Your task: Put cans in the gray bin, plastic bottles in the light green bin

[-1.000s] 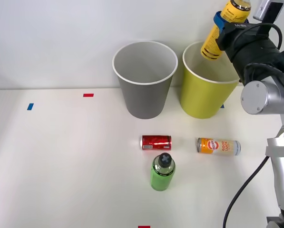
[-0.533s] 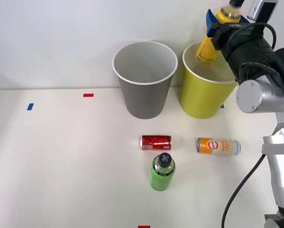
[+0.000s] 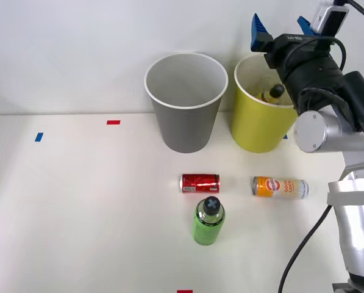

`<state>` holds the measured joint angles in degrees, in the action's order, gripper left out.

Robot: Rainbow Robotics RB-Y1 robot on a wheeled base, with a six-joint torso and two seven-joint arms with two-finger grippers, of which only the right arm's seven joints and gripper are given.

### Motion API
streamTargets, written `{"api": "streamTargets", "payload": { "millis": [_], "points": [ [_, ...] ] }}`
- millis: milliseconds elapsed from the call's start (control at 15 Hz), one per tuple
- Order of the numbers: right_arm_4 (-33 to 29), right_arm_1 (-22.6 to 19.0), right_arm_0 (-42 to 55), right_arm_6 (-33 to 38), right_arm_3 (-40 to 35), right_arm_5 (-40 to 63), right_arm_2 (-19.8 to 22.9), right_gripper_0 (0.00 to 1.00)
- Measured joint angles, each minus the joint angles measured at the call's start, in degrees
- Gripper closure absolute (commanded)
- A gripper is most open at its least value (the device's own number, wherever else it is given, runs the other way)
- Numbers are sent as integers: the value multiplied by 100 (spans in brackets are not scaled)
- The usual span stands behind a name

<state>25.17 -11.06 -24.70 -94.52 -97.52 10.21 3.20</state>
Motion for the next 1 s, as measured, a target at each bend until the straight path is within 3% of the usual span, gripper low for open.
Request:
{"api": "streamTargets", "payload": {
  "millis": [267, 600, 1000],
  "points": [
    [90, 40, 858, 52, -888, -626, -354, 0],
    [100, 68, 2837, 69, -2491, -643, -537, 0],
    [0, 96, 4930, -29, -3068, -1313, -673, 0]
  ]
}}
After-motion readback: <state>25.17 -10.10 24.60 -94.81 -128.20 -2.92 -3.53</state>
